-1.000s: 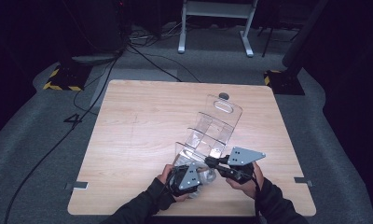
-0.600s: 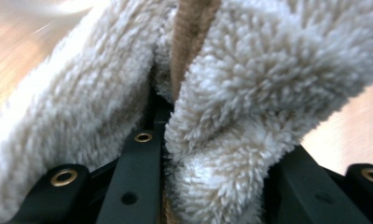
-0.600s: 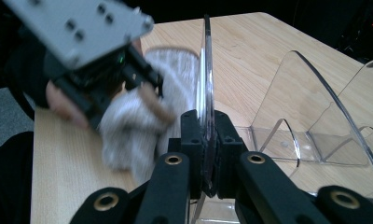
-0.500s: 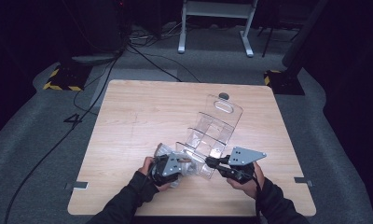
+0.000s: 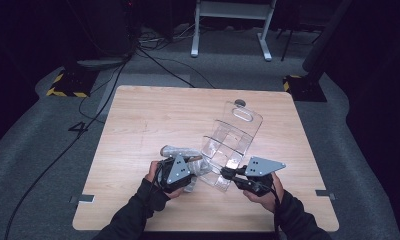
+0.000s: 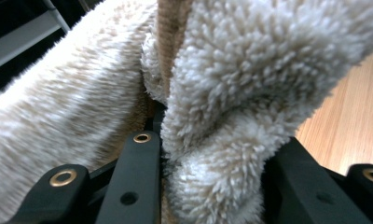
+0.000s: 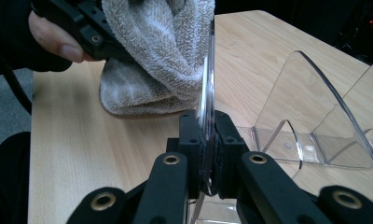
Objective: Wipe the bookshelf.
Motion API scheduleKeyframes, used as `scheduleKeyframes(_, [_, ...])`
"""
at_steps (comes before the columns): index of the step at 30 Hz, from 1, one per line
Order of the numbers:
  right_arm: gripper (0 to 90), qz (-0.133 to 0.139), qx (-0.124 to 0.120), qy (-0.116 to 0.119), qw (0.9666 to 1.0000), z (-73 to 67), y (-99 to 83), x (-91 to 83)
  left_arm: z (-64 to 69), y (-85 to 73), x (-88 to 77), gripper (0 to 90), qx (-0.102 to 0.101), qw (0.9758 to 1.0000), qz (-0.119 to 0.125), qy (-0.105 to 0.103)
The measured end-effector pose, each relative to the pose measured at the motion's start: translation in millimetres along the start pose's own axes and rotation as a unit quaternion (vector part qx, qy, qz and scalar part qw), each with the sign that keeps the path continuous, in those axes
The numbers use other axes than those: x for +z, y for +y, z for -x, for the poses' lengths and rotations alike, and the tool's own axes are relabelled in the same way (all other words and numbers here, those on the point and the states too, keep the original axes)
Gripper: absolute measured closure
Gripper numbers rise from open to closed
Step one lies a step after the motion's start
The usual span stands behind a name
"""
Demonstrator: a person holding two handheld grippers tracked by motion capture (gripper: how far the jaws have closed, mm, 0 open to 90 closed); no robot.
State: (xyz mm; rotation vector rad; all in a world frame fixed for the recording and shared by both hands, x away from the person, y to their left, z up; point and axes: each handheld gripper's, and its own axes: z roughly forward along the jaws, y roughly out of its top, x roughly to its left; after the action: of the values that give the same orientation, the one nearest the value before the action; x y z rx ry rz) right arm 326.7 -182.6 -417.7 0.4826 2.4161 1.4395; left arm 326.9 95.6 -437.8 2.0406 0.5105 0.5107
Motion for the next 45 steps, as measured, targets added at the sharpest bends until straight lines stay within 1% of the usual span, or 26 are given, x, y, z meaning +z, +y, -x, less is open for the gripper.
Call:
scheduleKeyframes(1, [84.4,0.0,0.002,0.0,1.0,0.5,-0.2,-0.2,0.7,-1.3,2.2,70.0,-0.005,1.0,0.001,-0.006])
scheduleKeyframes(3, [84.4,-0.001,0.002,-0.002,1.0,0.5,-0.1,-0.2,3.2,-2.2,4.9,70.2,0.0,1.0,0.0,-0.009])
scheduleKeyframes(5, [84.4,-0.001,0.001,-0.004,1.0,-0.1,0.2,0.3,12.9,-3.4,13.9,70.1,0.014,0.9994,-0.015,-0.026])
scheduleKeyframes(7, [84.4,-0.001,0.002,-0.003,1.0,0.2,0.2,0.3,23.3,-3.8,23.5,70.1,0.031,0.9986,-0.024,-0.036])
scheduleKeyframes(9, [84.4,-0.001,0.003,-0.005,1.0,0.2,0.1,0.2,30.6,-4.9,31.5,70.1,0.043,0.9976,-0.033,-0.043])
scheduleKeyframes(10, [84.5,-0.001,0.003,-0.006,1.0,0.1,0.1,0.2,34.3,-7.0,35.8,70.0,0.042,0.997,-0.038,-0.051])
scheduleKeyframes(12, [84.6,-0.001,0.002,-0.007,1.0,-0.3,0.3,0.3,40.4,-11.3,42.9,70.0,0.056,0.9948,-0.059,-0.061])
scheduleKeyframes(13, [84.7,-0.001,0.002,-0.007,1.0,-0.5,0.3,0.4,43.6,-14.2,47.1,70.0,0.065,0.9925,-0.08,-0.064])
scheduleKeyframes(14, [84.7,-0.001,0.002,-0.007,1.0,-0.4,0.3,0.4,46.3,-17.4,52.1,70.0,0.076,0.9902,-0.094,-0.07])
scheduleKeyframes(16, [84.7,-0.002,0.003,-0.007,1.0,-0.4,0.3,0.3,49.7,-22.2,57.2,69.8,0.088,0.988,-0.105,-0.072])
scheduleKeyframes(17, [84.7,-0.002,0.004,-0.007,1.0,-0.5,0.3,0.3,48.6,-21.9,56.9,69.8,0.081,0.9885,-0.104,-0.074])
scheduleKeyframes(19, [84.7,-0.002,0.003,-0.008,1.0,-0.5,0.2,0.0,43.9,-20.3,53.7,70.2,0.081,0.9891,-0.103,-0.066])
scheduleKeyframes(21, [84.7,-0.002,0.004,-0.008,1.0,-0.3,0.1,-0.2,35.5,-21.0,48.6,70.4,0.068,0.9908,-0.102,-0.058])
scheduleKeyframes(22, [84.7,-0.002,0.003,-0.008,1.0,-0.5,0.1,-0.1,30.2,-21.7,45.6,70.5,0.057,0.9923,-0.097,-0.051])
scheduleKeyframes(24, [84.7,-0.002,0.005,-0.009,0.9999,-0.5,0.2,-0.2,20.2,-22.0,38.5,70.6,0.047,0.9939,-0.092,-0.038])
scheduleKeyframes(25, [84.8,-0.002,0.005,-0.009,0.9999,-0.6,0.1,-0.2,15.4,-21.7,34.3,70.6,0.037,0.995,-0.088,-0.032])
scheduleKeyframes(27, [84.7,-0.002,0.005,-0.01,0.9999,-0.8,0.2,0.1,5.6,-20.4,24.8,70.6,0.021,0.9969,-0.074,-0.014])
scheduleKeyframes(29, [84.6,-0.002,0.006,-0.01,0.9999,-1.0,0.4,0.5,-1.6,-19.1,17.8,70.6,0.01,0.9979,-0.063,0.003])
scheduleKeyframes(30, [84.6,-0.001,0.006,-0.012,0.9999,-1.3,0.5,0.7,-6.8,-18.3,12.9,70.6,-0.002,0.9985,-0.054,0.011])
scheduleKeyframes(32, [84.5,-0.001,0.007,-0.015,0.9999,-2.2,0.9,1.7,-13.6,-16.0,6.8,70.6,-0.02,0.9988,-0.037,0.025])
scheduleKeyframes(34, [84.3,0.0,0.01,-0.019,0.9998,-3.2,1.1,2.5,-16.7,-12.3,2.9,70.6,-0.029,0.9988,-0.021,0.034])
scheduleKeyframes(36, [84.1,0.0,0.009,-0.023,0.9997,-4.1,1.6,3.4,-16.8,-8.1,1.5,70.6,-0.03,0.9989,-0.004,0.037])
scheduleKeyframes(38, [83.9,0.001,0.012,-0.026,0.9996,-4.8,2.0,4.3,-15.9,-3.9,1.8,70.6,-0.03,0.9991,0.01,0.026])
scheduleKeyframes(42, [83.7,-0.002,0.014,-0.034,0.9993,-6.3,2.9,5.4,-10.3,-1.7,6.3,70.6,-0.026,0.9994,0.017,0.015])
scheduleKeyframes(43, [83.6,-0.002,0.012,-0.037,0.9992,-6.6,3.1,5.9,-7.8,-1.4,7.8,70.3,-0.026,0.9994,0.017,0.019])
scheduleKeyframes(45, [83.6,-0.002,0.014,-0.038,0.9992,-6.5,3.2,6.0,-7.0,-2.4,8.6,70.2,-0.038,0.9989,0.021,0.018])
